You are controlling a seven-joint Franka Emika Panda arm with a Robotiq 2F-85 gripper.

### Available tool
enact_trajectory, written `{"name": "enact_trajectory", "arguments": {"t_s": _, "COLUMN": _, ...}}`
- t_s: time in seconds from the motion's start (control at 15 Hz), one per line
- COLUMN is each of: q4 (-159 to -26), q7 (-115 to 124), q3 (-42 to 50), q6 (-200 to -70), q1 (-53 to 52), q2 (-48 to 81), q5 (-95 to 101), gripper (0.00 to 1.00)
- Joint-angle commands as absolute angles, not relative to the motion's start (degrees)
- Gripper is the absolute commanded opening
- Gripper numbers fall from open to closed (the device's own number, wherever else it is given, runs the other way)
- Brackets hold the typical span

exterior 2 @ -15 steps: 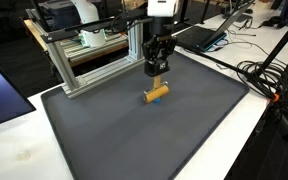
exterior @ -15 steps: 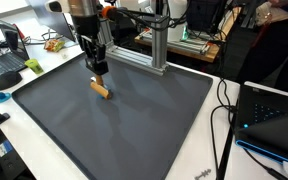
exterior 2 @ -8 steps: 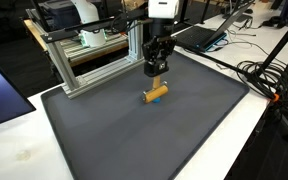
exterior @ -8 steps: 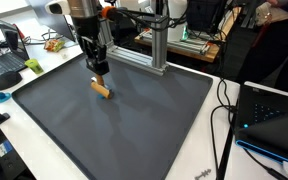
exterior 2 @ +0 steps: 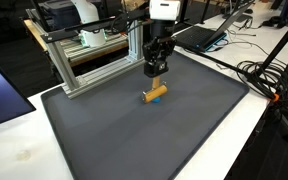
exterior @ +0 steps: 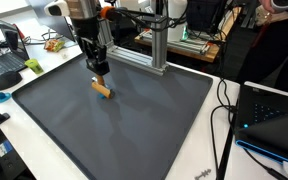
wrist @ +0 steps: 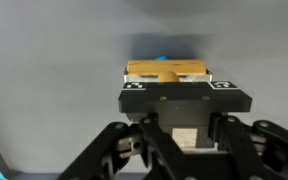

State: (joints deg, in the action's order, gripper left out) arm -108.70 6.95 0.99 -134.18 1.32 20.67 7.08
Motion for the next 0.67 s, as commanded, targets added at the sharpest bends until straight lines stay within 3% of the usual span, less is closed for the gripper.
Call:
{"name": "enact_trajectory", "arguments": {"t_s": 0.0, "q4": -104.93, "q7": 4.32, "q3": 0.85, "q6": -132.13, "q1": 1.58, "q2": 24.29, "q5": 4.45, "gripper": 0.22}}
{"name": "enact_trajectory", "arguments": {"t_s": 0.6, "q4": -100.14, "q7": 4.21, "q3": 1.02, "q6": -132.35, "q1": 1.75, "q2": 27.85, "q5": 3.72, "gripper": 0.22}}
